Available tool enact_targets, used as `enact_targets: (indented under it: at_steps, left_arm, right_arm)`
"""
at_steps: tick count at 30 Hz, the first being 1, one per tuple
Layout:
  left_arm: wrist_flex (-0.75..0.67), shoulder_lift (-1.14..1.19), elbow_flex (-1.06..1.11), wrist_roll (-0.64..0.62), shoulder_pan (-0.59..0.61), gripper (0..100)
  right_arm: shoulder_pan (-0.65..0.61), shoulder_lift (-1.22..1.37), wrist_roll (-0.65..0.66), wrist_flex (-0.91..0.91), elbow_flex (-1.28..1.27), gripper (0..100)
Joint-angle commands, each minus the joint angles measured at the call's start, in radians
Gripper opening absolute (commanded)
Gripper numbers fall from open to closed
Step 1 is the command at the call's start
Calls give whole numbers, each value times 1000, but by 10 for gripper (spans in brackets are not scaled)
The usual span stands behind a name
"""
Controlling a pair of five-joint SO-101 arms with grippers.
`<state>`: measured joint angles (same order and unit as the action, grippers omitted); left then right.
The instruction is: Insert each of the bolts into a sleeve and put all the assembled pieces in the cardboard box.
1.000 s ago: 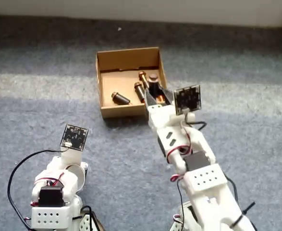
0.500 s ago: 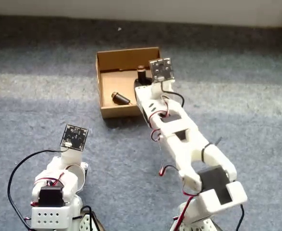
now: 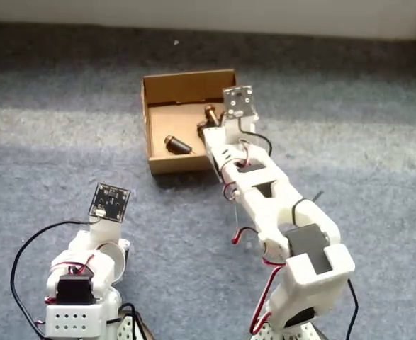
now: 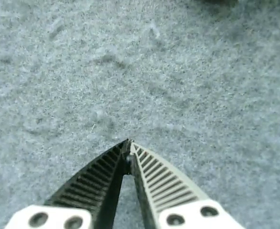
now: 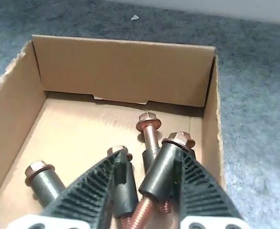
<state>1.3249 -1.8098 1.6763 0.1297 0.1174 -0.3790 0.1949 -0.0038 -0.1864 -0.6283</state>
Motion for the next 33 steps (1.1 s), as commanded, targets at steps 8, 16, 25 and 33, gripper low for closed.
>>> enact_targets:
  at_steps: [8, 16, 25, 33]
  left_arm:
    - [5, -8, 16, 8, 8, 8]
    - [5, -8, 16, 8, 8, 8]
    - [5, -8, 16, 8, 8, 8]
    - [5, -8, 16, 8, 8, 8]
  right_arm:
    - [15, -28, -3, -21, 39, 146]
    - [15, -185, -5, -19, -44, 102]
    - [19, -595, -3, -5, -294, 15]
    - [53, -951, -3, 206, -483, 15]
